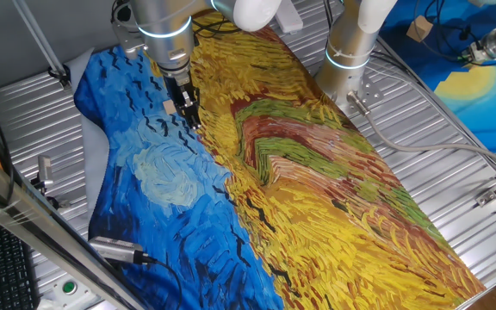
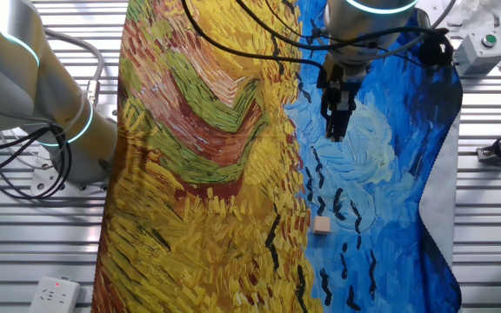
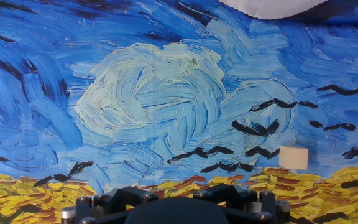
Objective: Pick up the small block on the left and move it to the right
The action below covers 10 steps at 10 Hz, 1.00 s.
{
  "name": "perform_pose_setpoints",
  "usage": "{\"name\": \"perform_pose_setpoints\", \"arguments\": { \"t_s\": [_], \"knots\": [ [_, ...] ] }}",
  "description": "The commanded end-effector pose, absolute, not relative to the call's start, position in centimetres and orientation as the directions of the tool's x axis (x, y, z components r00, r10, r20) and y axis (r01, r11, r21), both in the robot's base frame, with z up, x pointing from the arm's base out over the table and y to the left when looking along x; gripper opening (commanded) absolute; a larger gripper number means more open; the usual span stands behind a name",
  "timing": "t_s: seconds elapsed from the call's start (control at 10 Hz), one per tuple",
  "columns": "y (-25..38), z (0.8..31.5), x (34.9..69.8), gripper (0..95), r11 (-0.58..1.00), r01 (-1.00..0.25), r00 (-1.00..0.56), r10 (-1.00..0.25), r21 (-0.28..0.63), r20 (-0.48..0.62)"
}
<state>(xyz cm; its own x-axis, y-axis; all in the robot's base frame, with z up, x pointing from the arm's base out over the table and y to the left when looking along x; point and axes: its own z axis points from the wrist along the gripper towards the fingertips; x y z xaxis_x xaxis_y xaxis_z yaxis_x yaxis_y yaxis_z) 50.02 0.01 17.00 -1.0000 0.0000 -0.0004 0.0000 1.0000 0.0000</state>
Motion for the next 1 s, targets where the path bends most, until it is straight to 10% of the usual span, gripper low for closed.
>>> {"name": "perform_pose_setpoints", "arguments": {
  "t_s": [0.1,0.2,1.0],
  "knots": [
    [0.00,17.00,50.00,95.0,1.000,0.000,-1.000,0.000,0.000,0.000],
    [0.00,16.99,50.00,0.0,0.991,0.109,-0.993,0.112,0.079,-0.036],
    [-0.01,17.04,50.00,0.0,0.991,0.124,-0.992,0.124,0.058,0.004]
  ]
}}
